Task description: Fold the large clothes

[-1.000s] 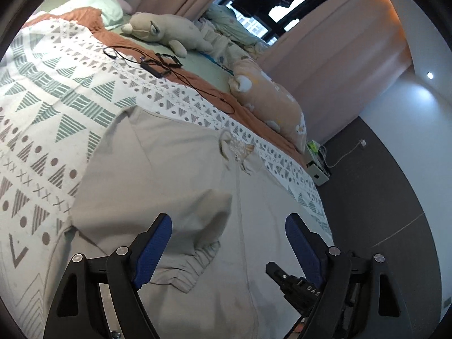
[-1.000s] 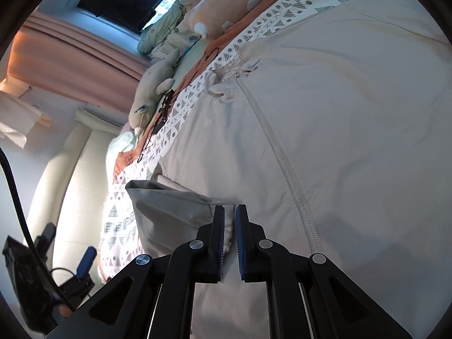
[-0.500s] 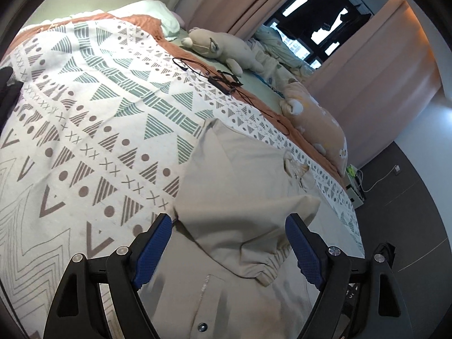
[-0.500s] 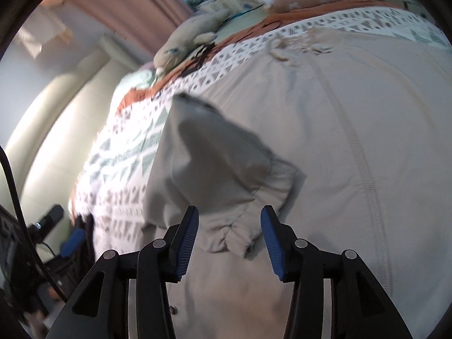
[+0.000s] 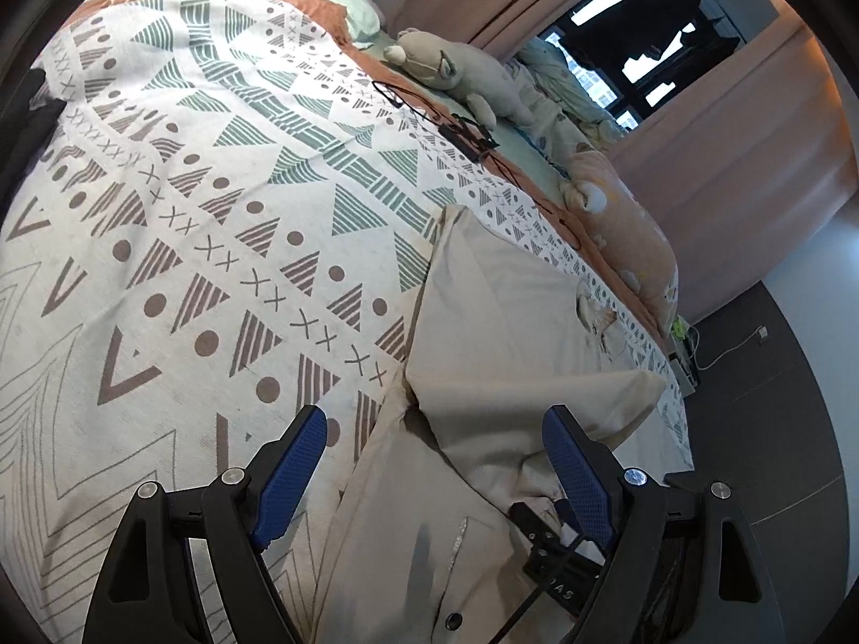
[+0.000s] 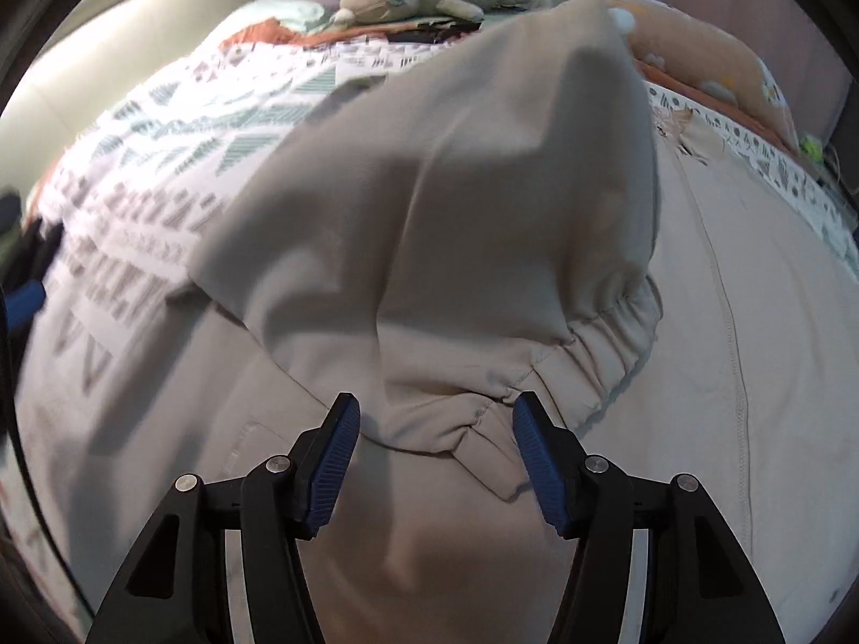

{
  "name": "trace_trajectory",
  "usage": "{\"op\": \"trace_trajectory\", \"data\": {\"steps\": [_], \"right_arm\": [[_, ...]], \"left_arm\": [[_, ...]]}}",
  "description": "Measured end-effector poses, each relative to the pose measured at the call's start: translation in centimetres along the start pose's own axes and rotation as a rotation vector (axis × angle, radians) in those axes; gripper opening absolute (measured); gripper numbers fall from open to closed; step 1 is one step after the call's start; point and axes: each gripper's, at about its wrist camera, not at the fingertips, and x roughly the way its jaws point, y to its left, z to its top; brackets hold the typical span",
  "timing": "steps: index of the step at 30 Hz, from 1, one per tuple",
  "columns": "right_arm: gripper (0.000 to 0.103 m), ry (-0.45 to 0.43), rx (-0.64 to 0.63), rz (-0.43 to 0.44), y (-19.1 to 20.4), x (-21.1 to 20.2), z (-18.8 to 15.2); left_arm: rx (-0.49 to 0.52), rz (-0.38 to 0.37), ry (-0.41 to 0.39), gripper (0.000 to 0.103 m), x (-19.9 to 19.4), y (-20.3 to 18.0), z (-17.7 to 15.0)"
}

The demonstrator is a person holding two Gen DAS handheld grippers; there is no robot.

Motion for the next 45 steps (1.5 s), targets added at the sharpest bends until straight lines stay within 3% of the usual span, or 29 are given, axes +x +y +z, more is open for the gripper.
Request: {"op": "trace_trajectory", "data": {"steps": [2,4,8,9,10,19,28,32,40,43,45], "right_arm": [[0.057,0.005,0.051,0.008,-0.9,-0.1,0.0],[0.031,0.014,0.085,-0.014,-1.9,-0.3,0.1],[0.020,0.021,0.074,0.024,-2.4,-0.7,0.1],[0.010,0.022,0.068,0.045,-2.4,-0.9,0.2],[0.008,0.023,0.077,0.060,-2.7,-1.3,0.3],[0.003,-0.113,0.126,0.200,-5.3,-9.2,1.8],[0.002,-0.272,0.187,0.272,-8.6,-16.8,5.9],[0.002,-0.331,0.211,0.265,-10.8,-19.7,7.2],[0.001,-0.426,0.303,0.155,-18.0,-22.9,8.0],[0.001,-0.411,0.347,0.109,-20.8,-21.9,7.1],[0.001,-0.352,0.366,0.088,-21.9,-20.1,6.5]], "left_arm": [[-0.033,-0.015,0.012,0.083,-0.3,0.8,0.1],[-0.076,-0.037,0.025,0.083,-0.7,1.5,0.0],[-0.064,-0.026,0.008,0.083,-1.7,1.7,0.5],[-0.058,-0.012,-0.001,0.083,-1.9,1.6,0.6],[-0.056,-0.004,-0.010,0.083,-2.2,1.6,0.6],[-0.080,-0.029,-0.035,0.083,-2.7,1.9,1.0],[-0.087,-0.019,-0.049,0.083,-2.0,1.5,1.3],[-0.063,0.005,-0.038,0.080,-1.0,0.9,1.1],[-0.006,0.055,-0.010,0.074,1.3,-0.4,0.8],[0.023,0.081,0.002,0.073,2.1,-0.9,0.6],[0.031,0.101,0.011,0.073,2.6,-0.9,0.5]]}}
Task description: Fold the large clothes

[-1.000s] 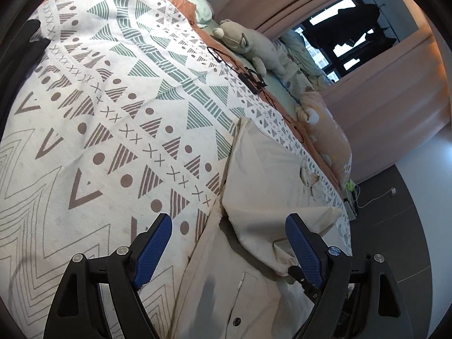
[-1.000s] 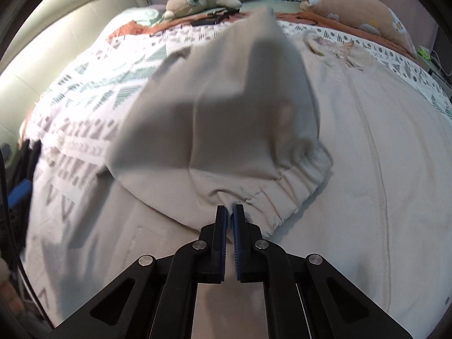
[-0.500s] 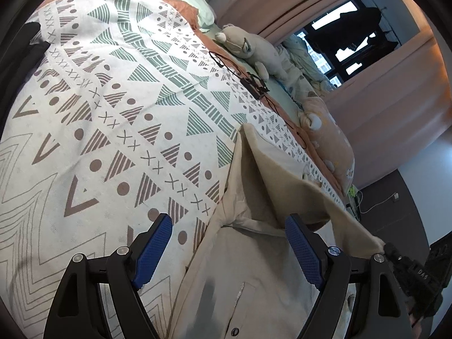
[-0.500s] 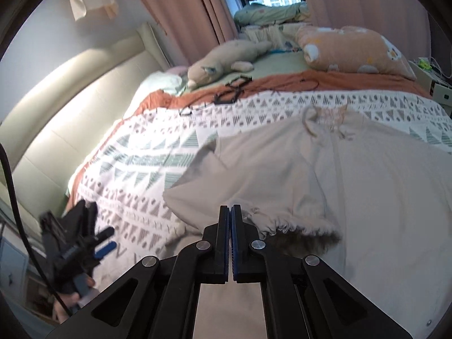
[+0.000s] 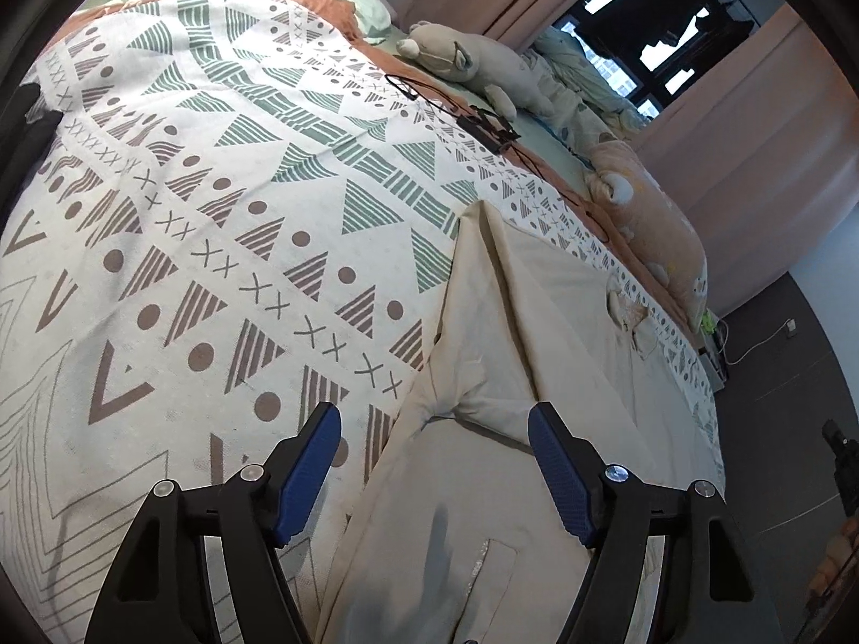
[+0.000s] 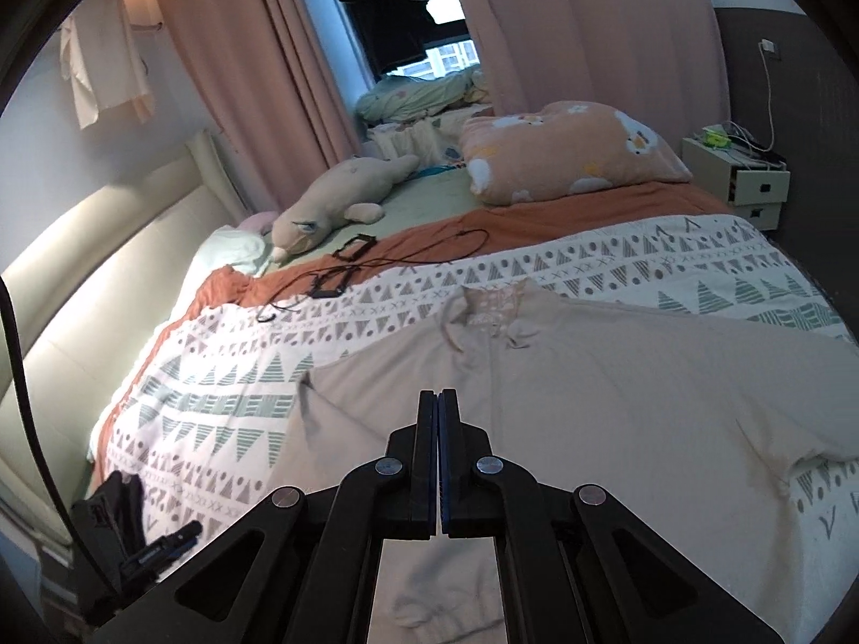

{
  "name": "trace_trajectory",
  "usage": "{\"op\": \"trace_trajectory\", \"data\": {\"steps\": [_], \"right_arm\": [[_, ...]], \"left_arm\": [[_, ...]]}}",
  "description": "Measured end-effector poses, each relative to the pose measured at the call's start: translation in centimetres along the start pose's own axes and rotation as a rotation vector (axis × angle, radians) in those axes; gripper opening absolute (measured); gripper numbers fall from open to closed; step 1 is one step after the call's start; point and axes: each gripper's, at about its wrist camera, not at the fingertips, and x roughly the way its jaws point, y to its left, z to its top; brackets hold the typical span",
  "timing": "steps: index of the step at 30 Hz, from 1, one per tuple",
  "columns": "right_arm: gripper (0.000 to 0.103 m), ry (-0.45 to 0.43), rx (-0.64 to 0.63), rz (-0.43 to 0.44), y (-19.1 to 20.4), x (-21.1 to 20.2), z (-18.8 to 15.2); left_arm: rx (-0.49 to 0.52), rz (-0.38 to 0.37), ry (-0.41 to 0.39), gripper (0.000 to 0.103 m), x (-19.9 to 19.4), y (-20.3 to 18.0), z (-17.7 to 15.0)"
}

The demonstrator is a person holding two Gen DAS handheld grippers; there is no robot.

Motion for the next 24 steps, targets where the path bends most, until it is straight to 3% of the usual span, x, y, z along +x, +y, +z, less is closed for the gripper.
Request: {"op": "trace_trajectory", "data": {"steps": [6,8,9,10,19,24], "right_arm": [[0.004,0.216,-0.106,0.013,0.1,6.1,-5.9],[0.036,0.268,-0.153,0.030,0.8,7.5,-8.3],[0.063,0.272,-0.173,0.038,1.1,7.8,-9.4],[0.071,0.274,-0.195,0.047,1.5,8.1,-10.3],[0.071,0.416,-0.375,0.043,5.1,11.2,-16.7],[0.071,0.459,-0.537,-0.090,6.8,13.5,-19.9]], "left_arm": [[0.002,0.032,-0.004,0.073,0.4,0.1,0.2],[0.005,0.041,-0.005,0.073,0.4,0.1,0.2],[0.005,0.044,-0.004,0.073,0.4,0.1,0.2],[0.006,0.046,-0.003,0.073,0.4,0.1,0.2],[-0.002,0.048,0.004,0.073,0.6,0.6,0.1],[-0.003,0.045,0.005,0.073,0.6,0.6,0.1]]}}
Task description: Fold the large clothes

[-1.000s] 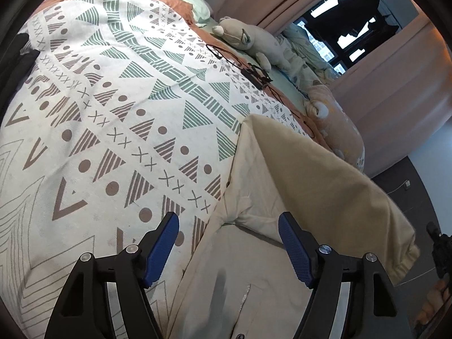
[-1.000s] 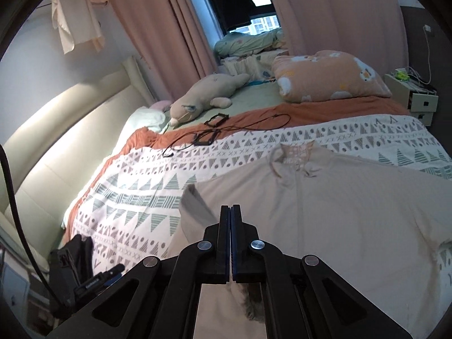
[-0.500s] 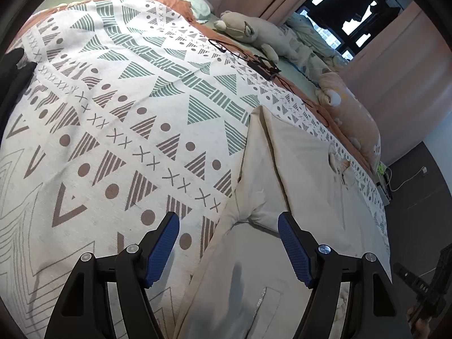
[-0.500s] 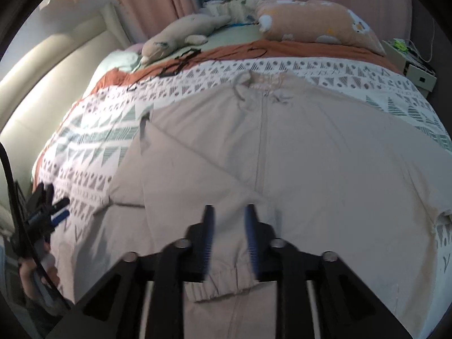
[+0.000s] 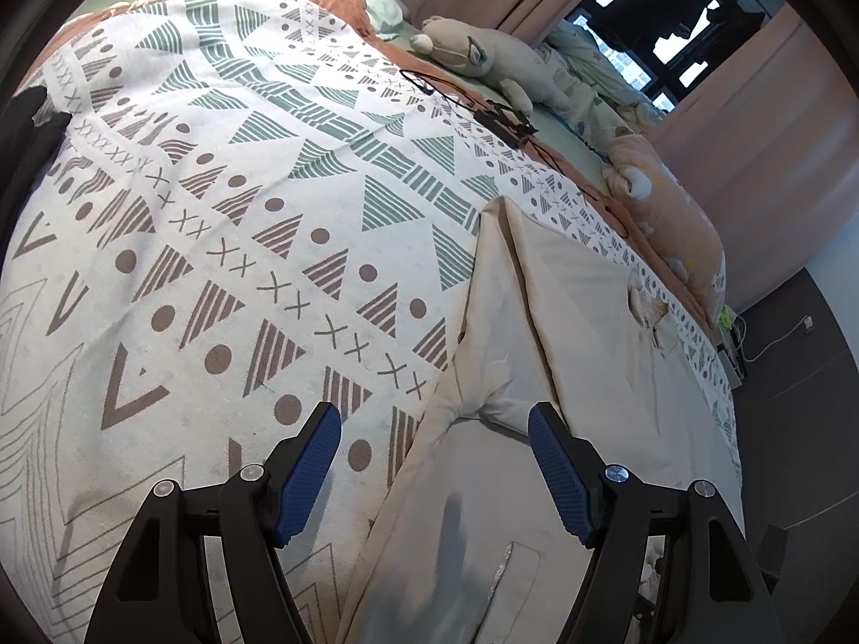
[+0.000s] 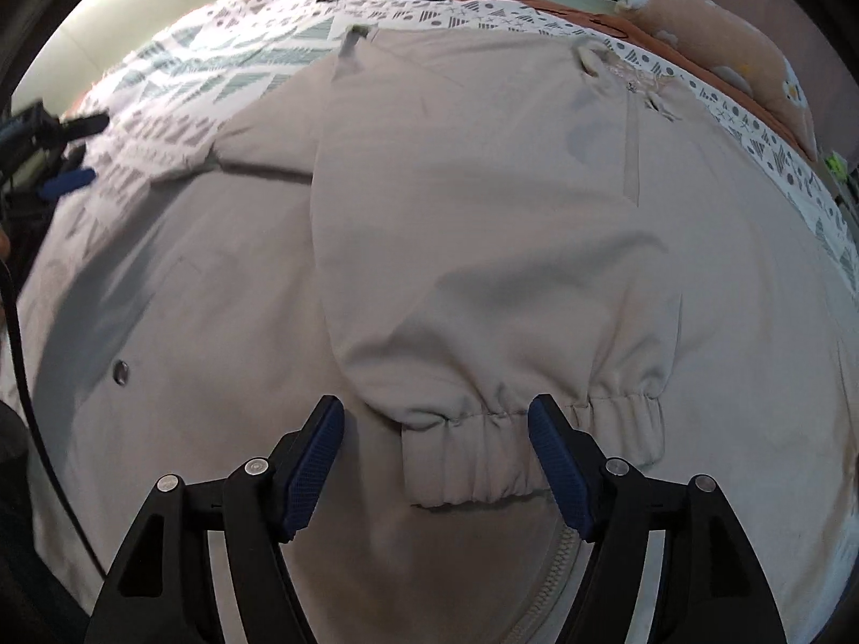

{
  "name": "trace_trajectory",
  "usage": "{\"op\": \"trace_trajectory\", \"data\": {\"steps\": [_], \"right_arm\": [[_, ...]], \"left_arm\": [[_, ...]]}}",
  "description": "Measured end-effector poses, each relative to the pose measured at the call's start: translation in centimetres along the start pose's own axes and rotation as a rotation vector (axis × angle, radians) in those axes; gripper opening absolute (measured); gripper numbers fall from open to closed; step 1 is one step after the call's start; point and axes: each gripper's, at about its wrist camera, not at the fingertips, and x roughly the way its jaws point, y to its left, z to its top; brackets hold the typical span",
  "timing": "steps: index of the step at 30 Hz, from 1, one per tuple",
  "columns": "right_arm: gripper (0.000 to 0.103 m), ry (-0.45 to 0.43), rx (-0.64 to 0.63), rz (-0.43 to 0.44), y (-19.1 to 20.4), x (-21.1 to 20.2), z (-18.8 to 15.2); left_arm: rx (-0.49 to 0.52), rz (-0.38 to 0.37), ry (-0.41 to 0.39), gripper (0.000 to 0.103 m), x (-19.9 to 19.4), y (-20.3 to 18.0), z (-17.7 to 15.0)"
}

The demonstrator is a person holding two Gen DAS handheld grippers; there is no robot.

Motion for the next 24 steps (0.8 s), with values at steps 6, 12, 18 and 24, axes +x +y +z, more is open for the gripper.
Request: {"op": "trace_trajectory", "data": {"steps": [6,12,18,24], "right_arm": [[0.015,-0.055,0.071,0.005,-2.5,-2.8,0.8],[0.013,-0.214,0.165,0.036,-6.3,-10.6,2.6],[0.010,-0.366,0.264,0.012,-10.8,-17.5,5.0],[0.009,-0.415,0.341,-0.052,-14.7,-19.7,6.1]], "left_arm": [[0.016,0.005,0.014,0.073,0.4,-0.1,-0.3],[0.052,0.024,0.032,0.073,1.3,-0.7,-0.4],[0.087,0.028,0.031,0.073,1.7,-1.8,-0.8],[0.118,0.038,0.049,0.073,2.5,-2.4,-1.1]]}}
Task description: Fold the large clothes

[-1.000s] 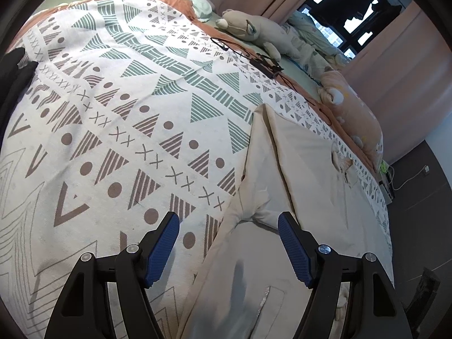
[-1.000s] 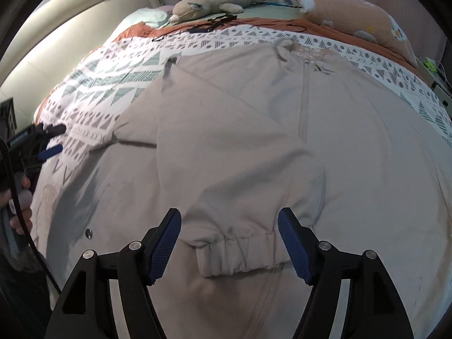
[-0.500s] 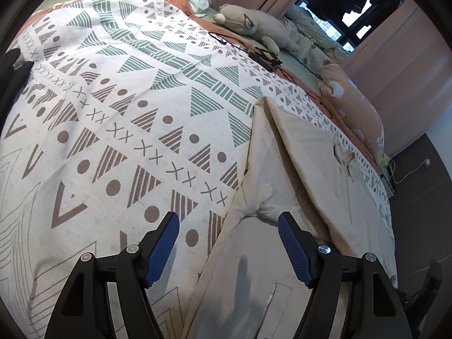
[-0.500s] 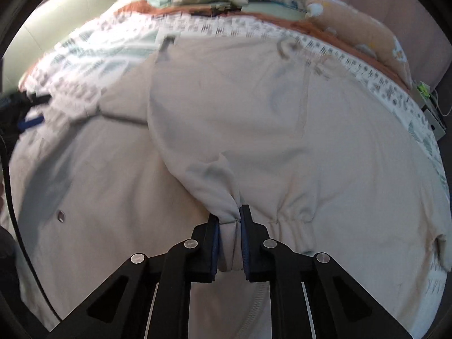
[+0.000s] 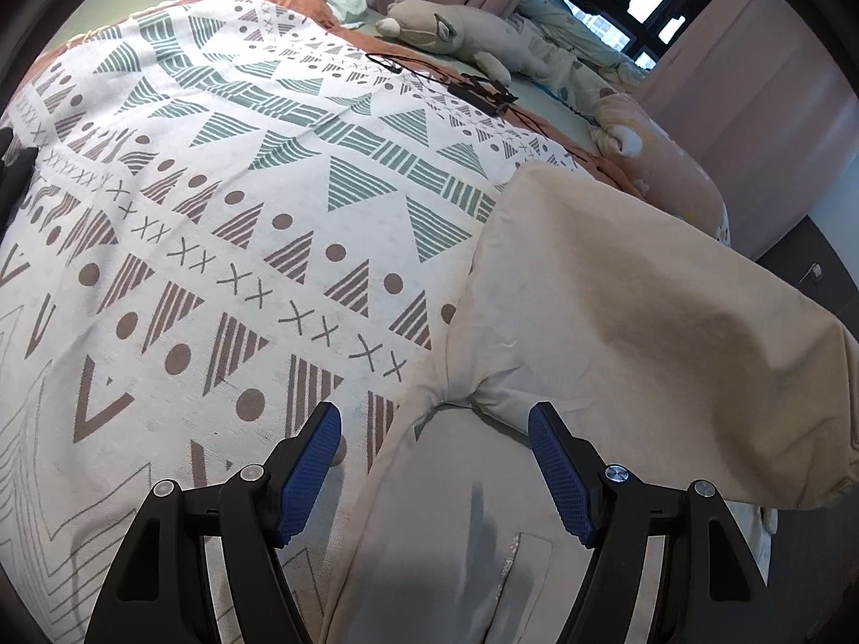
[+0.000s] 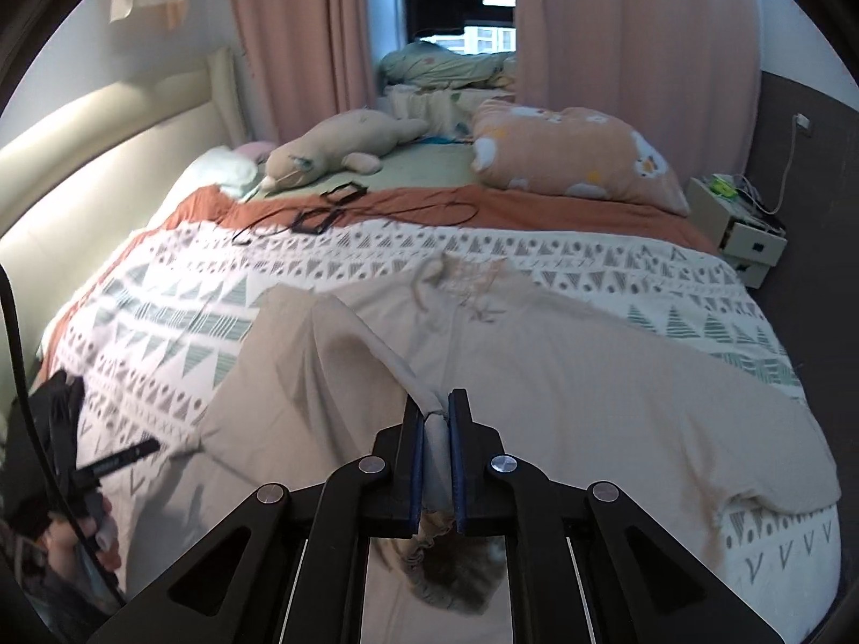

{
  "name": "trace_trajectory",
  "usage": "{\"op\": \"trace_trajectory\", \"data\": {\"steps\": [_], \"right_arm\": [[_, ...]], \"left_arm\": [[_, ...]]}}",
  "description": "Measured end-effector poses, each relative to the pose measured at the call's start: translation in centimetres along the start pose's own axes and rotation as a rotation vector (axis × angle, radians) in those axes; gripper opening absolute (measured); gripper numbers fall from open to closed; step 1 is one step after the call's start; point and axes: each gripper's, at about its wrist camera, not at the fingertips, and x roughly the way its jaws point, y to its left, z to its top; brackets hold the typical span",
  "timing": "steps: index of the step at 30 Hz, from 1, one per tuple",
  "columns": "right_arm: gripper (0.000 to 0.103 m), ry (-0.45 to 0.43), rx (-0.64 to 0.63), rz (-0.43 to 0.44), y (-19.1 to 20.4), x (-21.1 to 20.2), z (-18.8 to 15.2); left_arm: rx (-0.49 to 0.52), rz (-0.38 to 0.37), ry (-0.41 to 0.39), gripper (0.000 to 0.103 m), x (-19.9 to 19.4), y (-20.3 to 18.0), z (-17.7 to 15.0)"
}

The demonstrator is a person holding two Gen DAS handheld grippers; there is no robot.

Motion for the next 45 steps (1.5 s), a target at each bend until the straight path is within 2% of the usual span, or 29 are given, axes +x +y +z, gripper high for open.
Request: {"op": "trace_trajectory", "data": {"steps": [5,8,10,13,19,23,24,25,27,32,35,36,41,45], "right_arm": [[0.010,0.073,0.086,-0.099,-3.9,4.5,-0.8],[0.030,0.152,0.162,-0.143,-6.6,7.8,-2.4],[0.049,0.182,0.211,-0.135,-8.2,8.6,-3.9],[0.052,0.222,0.247,-0.099,-9.2,9.3,-6.8],[0.052,0.327,0.354,-0.026,-10.8,10.3,-13.7],[0.052,0.388,0.444,0.044,-11.6,11.7,-17.1],[0.052,0.391,0.458,0.056,-11.8,12.0,-17.5],[0.052,0.388,0.471,0.064,-11.9,12.2,-17.6],[0.052,0.372,0.513,0.088,-12.5,12.7,-17.5],[0.050,0.326,0.571,0.119,-13.6,14.3,-16.3],[0.036,0.312,0.568,0.133,-13.6,15.8,-15.2],[0.023,0.313,0.568,0.153,-13.5,16.3,-14.9],[0.017,0.282,0.522,0.124,-12.5,17.5,-13.4],[0.013,0.275,0.529,0.109,-12.5,16.8,-13.7]], "left_arm": [[0.015,0.024,0.023,0.073,0.9,-0.1,-0.2],[0.025,0.036,0.033,0.073,1.3,-0.1,-0.3],[0.032,0.043,0.041,0.073,1.5,-0.2,-0.3],[0.046,0.046,0.052,0.073,1.7,-0.3,-0.5],[0.103,0.080,0.082,0.073,2.3,-1.0,-1.1],[0.163,0.160,0.101,0.073,3.3,-1.3,-1.6],[0.166,0.176,0.102,0.070,3.5,-1.2,-1.6],[0.164,0.187,0.107,0.064,3.9,-1.0,-1.5],[0.146,0.200,0.119,0.060,4.5,-0.5,-1.3],[0.131,0.235,0.098,0.056,5.1,0.1,-0.6],[0.118,0.254,0.087,0.051,5.2,0.3,-0.3],[0.111,0.256,0.085,0.050,5.2,0.3,-0.2],[0.071,0.235,0.084,0.049,5.3,0.9,0.2],[0.056,0.230,0.082,0.049,5.3,1.0,0.3]]}}
